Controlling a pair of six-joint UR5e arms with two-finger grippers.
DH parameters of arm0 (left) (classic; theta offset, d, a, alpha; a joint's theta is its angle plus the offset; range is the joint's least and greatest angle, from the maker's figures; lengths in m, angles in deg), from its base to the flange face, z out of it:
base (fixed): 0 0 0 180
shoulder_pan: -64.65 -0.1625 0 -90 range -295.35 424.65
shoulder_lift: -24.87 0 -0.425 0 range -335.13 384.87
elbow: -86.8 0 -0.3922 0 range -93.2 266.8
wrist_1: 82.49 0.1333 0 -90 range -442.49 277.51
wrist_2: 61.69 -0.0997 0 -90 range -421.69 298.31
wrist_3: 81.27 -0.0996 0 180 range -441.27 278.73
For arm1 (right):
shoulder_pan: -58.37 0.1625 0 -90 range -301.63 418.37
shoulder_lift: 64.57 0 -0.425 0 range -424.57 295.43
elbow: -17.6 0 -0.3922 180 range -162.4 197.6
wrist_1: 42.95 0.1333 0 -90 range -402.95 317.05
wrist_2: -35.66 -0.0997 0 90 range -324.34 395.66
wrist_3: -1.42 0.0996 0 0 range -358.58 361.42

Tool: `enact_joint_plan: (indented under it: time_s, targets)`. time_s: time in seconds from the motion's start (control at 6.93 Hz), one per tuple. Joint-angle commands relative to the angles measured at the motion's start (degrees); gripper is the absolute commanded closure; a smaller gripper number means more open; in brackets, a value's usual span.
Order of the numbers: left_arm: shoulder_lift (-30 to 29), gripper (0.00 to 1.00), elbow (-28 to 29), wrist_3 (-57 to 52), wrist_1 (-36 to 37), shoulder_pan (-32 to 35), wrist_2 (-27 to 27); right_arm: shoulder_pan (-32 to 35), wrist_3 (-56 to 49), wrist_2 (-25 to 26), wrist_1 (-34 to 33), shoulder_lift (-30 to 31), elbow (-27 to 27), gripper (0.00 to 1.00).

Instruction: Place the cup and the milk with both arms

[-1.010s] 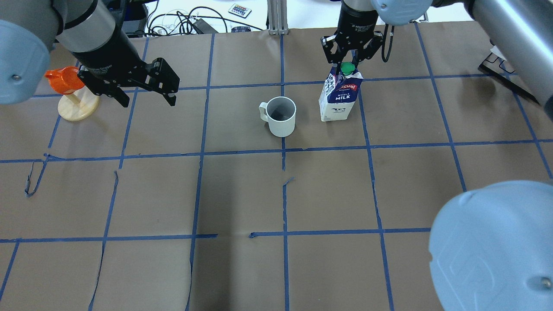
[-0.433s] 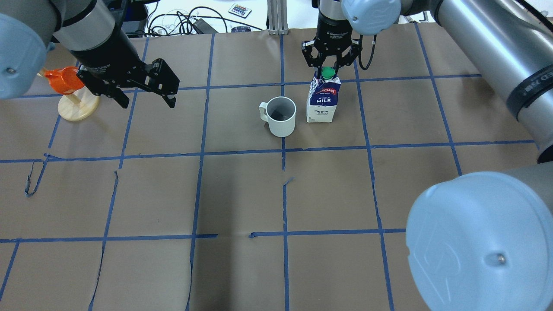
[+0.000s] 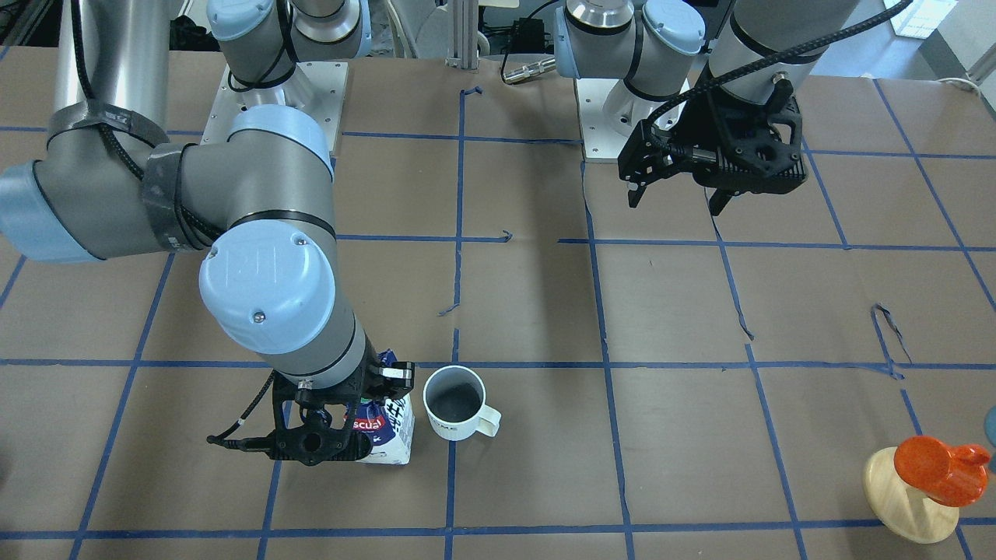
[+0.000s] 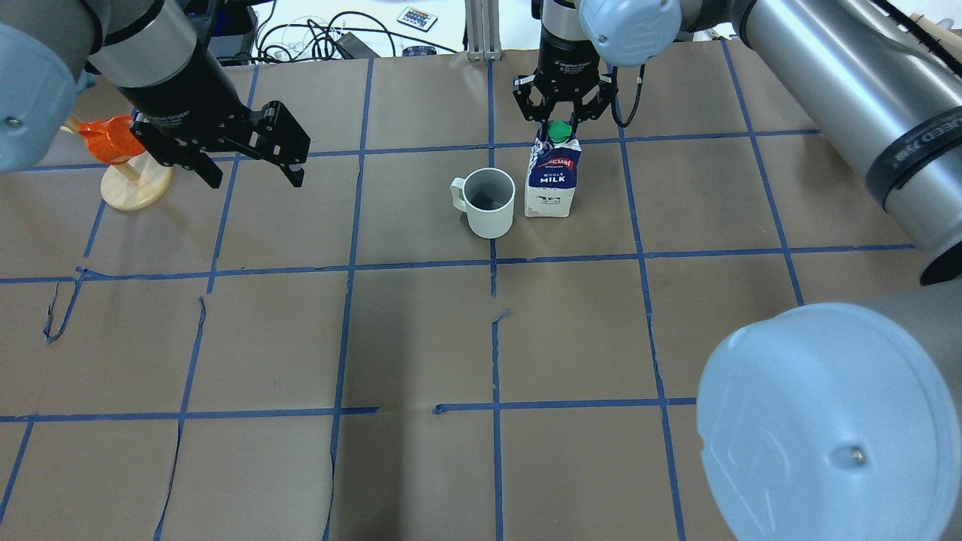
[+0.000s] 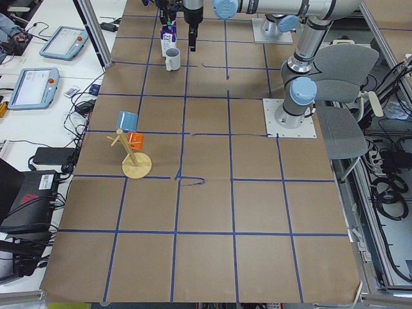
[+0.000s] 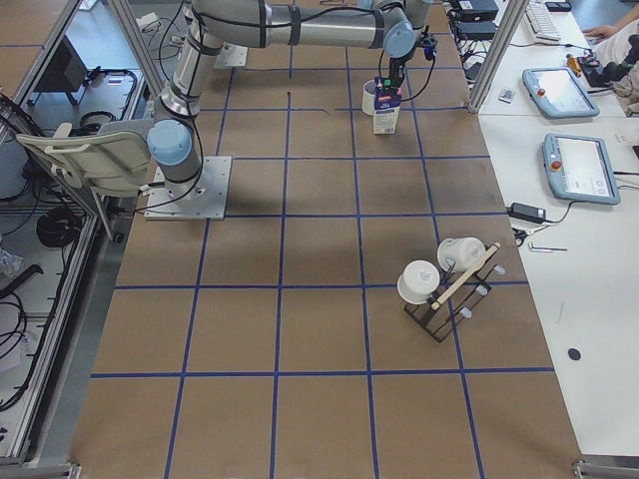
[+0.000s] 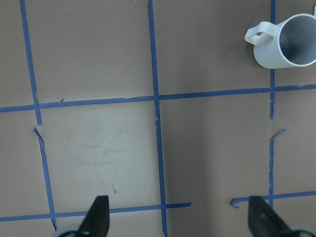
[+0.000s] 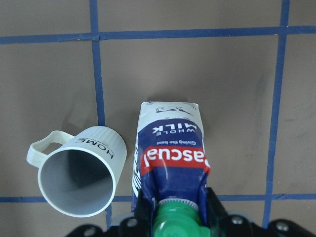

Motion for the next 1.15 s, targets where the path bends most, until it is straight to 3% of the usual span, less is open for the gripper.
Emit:
enact_joint_plan:
  time_s: [0.0,0.58,0.72,1.01]
  targets:
    - [0.0,0.0,0.1,0.3,-0.3,0.0,0.0,0.3,0.8,-0.1,0.1,-0.1,0.0,0.85]
    - [0.0,0.0,0.0,0.3,-0.7,-0.2,0.2,1.2,3.5,-1.5,0.4,-0.2,-0.2,0.79]
    - [0.0,0.0,0.1,0.3,-0.6,-0.1,0.3,1.2,1.9,-1.4,-0.1,-0.3,-0.3,0.13]
    - [0.0,0.0,0.0,0.4,-0.7,-0.2,0.2,1.1,-1.8,0.0,-0.1,-0.4,-0.4,0.0]
